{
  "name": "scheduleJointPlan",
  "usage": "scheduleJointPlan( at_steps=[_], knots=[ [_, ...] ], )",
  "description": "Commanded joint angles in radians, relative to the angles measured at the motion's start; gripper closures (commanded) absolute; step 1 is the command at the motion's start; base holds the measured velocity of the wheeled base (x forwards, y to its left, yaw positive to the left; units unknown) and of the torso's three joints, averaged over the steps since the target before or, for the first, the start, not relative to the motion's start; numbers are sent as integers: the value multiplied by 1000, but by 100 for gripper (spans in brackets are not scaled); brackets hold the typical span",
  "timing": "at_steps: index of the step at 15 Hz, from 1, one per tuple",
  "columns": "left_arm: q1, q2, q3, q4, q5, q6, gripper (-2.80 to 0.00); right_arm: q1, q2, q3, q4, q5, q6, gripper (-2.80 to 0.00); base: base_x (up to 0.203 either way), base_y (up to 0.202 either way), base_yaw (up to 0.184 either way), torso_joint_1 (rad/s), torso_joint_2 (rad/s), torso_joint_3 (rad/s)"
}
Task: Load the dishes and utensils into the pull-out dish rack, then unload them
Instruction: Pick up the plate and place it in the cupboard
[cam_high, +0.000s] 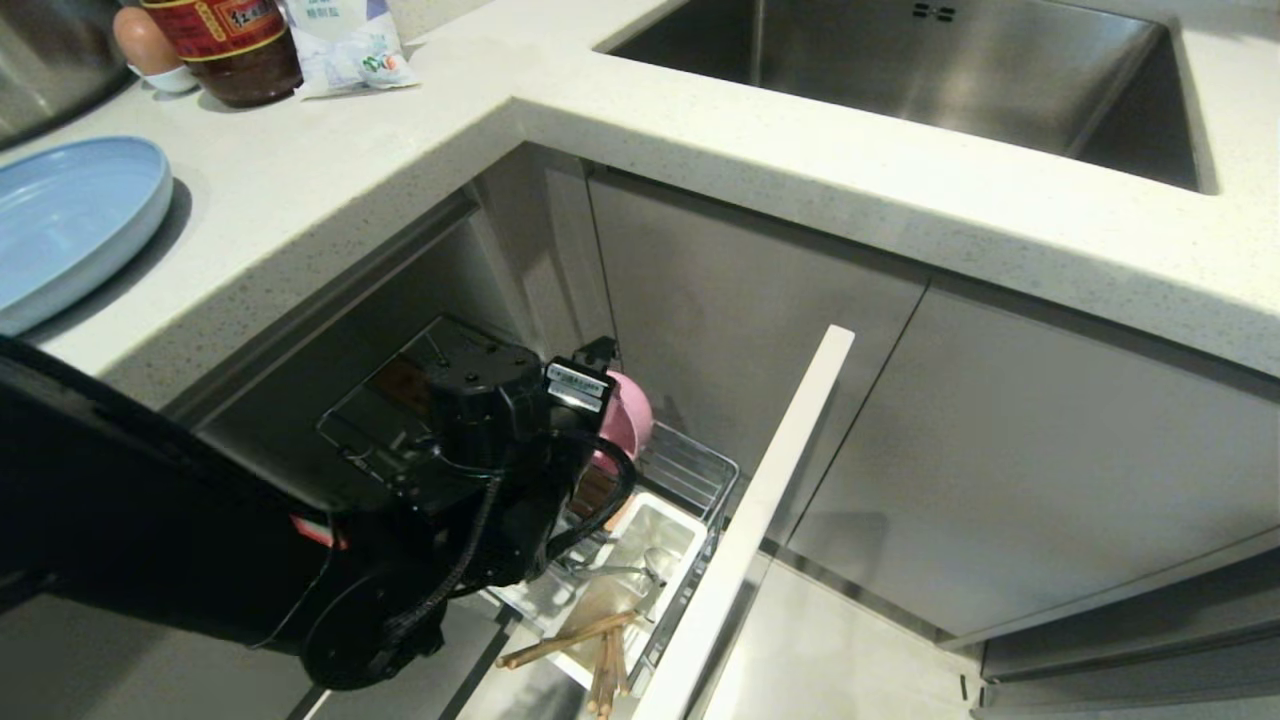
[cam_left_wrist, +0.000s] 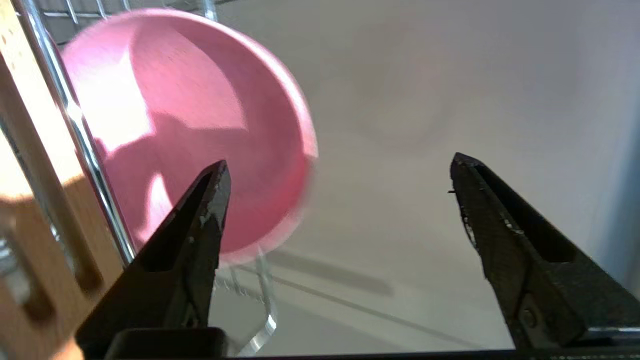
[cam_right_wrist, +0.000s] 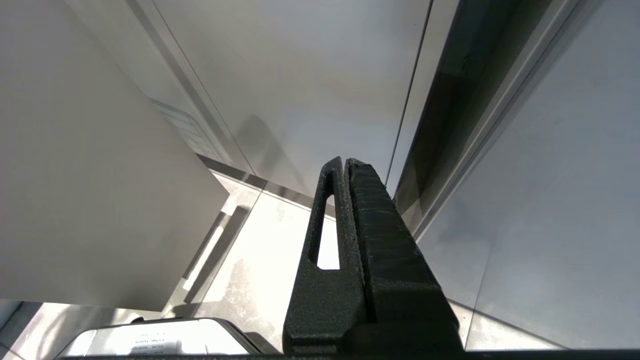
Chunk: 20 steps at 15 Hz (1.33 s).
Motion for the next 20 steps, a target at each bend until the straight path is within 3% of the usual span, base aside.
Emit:
scheduleJointPlan(
  at_steps=[1, 2, 7, 9, 11, 15, 18, 20],
  knots=[
    [-38, -92, -14, 69, 53, -7, -212, 0, -4, 0, 0, 0, 0, 0, 0, 0, 0, 0, 0, 0],
    [-52, -101, -21, 100, 83, -5, 0, -1, -4, 0, 0, 0, 0, 0, 0, 0, 0, 0, 0, 0],
    [-81, -210, -85, 322, 153, 4, 0, -1, -4, 0, 0, 0, 0, 0, 0, 0, 0, 0, 0, 0],
    [-81, -286, -119, 402, 158, 55, 0, 0, -4, 0, 0, 0, 0, 0, 0, 0, 0, 0, 0, 0],
    [-81, -374, -210, 487, 159, 203, 0, -1, -4, 0, 0, 0, 0, 0, 0, 0, 0, 0, 0, 0],
    [-74, -490, -399, 677, 159, 568, 0, 0, -3, 0, 0, 0, 0, 0, 0, 0, 0, 0, 0, 0],
    [-50, -517, -545, 725, 128, 851, 0, 0, -3, 0, 0, 0, 0, 0, 0, 0, 0, 0, 0, 0],
    [0, -517, -649, 736, 111, 972, 0, 0, -3, 0, 0, 0, 0, 0, 0, 0, 0, 0, 0, 0]
  ],
)
